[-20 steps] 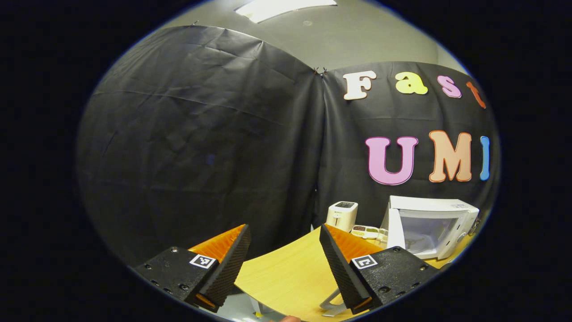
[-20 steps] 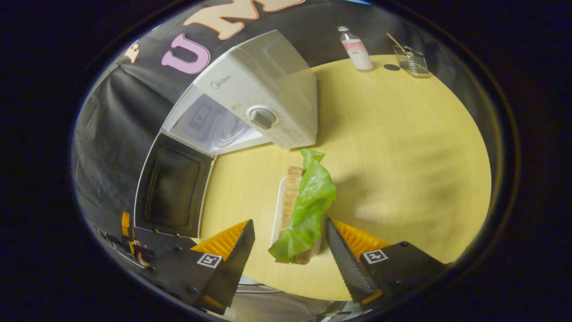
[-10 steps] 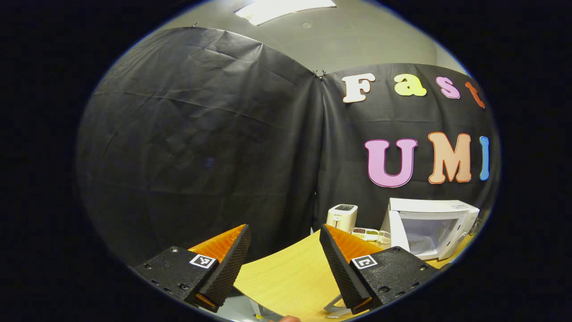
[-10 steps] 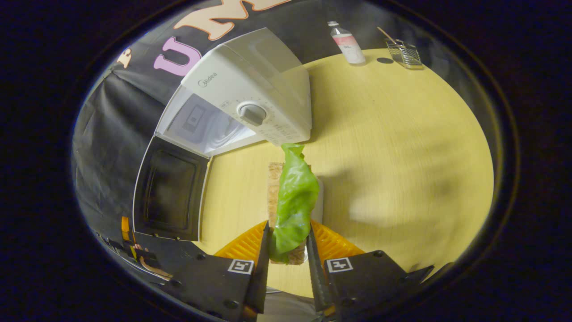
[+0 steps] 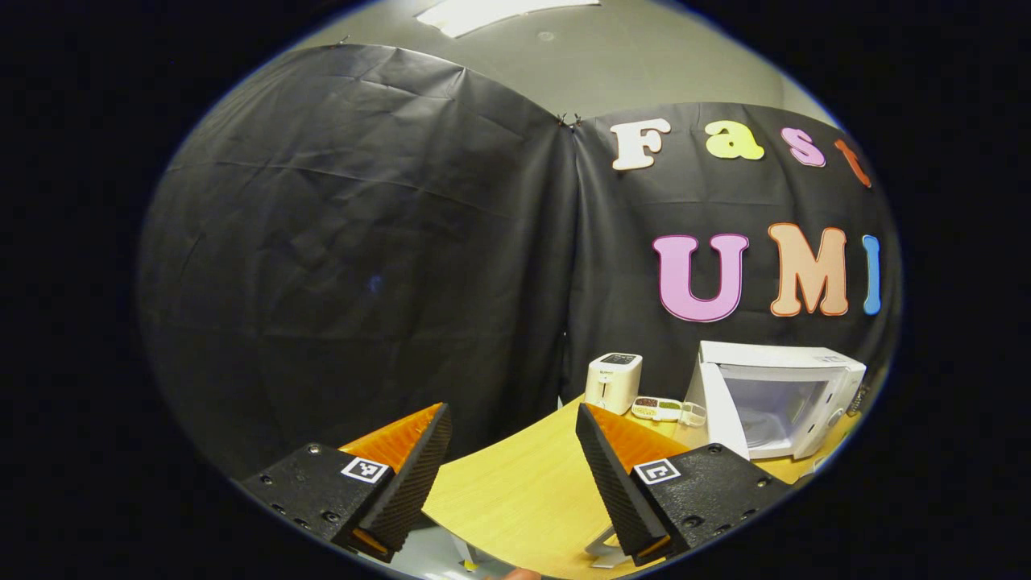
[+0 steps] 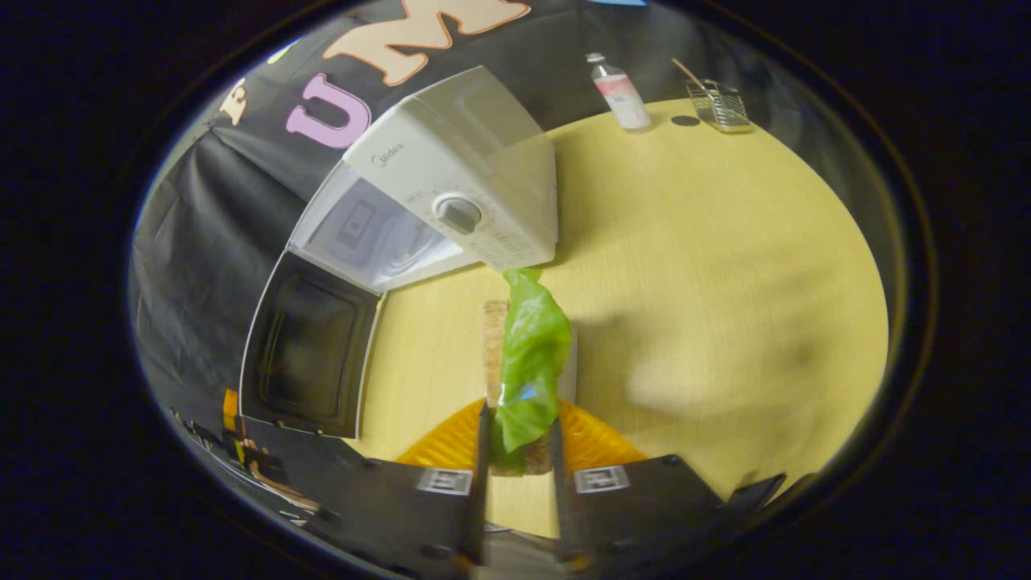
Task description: Open the microwave oven with the left hand, put the food in, and close the microwave oven.
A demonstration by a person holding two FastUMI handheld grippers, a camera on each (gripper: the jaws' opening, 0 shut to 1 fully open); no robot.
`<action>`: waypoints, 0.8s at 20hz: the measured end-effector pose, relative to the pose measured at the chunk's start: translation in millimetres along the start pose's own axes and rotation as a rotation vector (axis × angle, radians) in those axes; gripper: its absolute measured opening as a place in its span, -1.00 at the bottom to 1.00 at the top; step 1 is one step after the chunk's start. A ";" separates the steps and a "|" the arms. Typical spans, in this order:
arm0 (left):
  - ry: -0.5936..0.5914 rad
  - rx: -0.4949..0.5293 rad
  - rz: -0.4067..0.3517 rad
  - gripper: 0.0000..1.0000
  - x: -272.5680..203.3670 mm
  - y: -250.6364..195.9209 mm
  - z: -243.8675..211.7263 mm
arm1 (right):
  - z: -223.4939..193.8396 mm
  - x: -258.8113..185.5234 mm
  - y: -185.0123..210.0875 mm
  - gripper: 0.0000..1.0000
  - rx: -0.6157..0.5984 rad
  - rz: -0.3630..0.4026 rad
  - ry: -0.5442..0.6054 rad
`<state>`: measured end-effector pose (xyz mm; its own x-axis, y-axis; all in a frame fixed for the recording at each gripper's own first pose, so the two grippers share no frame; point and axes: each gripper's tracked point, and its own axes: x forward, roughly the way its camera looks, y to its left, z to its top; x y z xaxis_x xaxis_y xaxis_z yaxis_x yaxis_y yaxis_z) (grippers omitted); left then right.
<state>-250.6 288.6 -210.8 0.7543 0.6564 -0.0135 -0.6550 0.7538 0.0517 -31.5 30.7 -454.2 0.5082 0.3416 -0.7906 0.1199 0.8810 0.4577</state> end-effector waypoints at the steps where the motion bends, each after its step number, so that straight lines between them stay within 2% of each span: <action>1: -0.003 -0.001 0.000 0.90 0.0 0.2 0.8 | -3.2 0.4 0.6 -0.53 0.005 0.019 0.006; 2: -0.007 -0.002 0.003 0.90 0.3 1.5 1.2 | -3.5 0.5 -1.0 -0.53 0.007 0.019 0.000; 3: -0.008 0.000 0.007 0.90 0.7 2.6 1.5 | -1.9 0.7 -2.7 -0.39 0.008 0.015 -0.014; 6: -0.011 0.006 0.011 0.90 -3.7 6.7 1.0 | -2.2 -4.5 2.5 -0.38 0.022 0.043 -0.047; 10: -0.011 0.005 0.009 0.90 -5.1 8.7 -0.1 | 9.1 -22.3 15.6 -0.39 -0.021 0.072 -0.195; 16: -0.006 -0.009 0.009 0.90 -5.5 10.4 -4.8 | -4.9 -36.4 67.8 -0.39 0.004 0.257 -0.377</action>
<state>-261.8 293.0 -214.9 0.7486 0.6630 -0.0075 -0.6622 0.7481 0.0430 -46.1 79.6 -396.5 0.7966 0.4051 -0.4487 -0.0474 0.7818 0.6217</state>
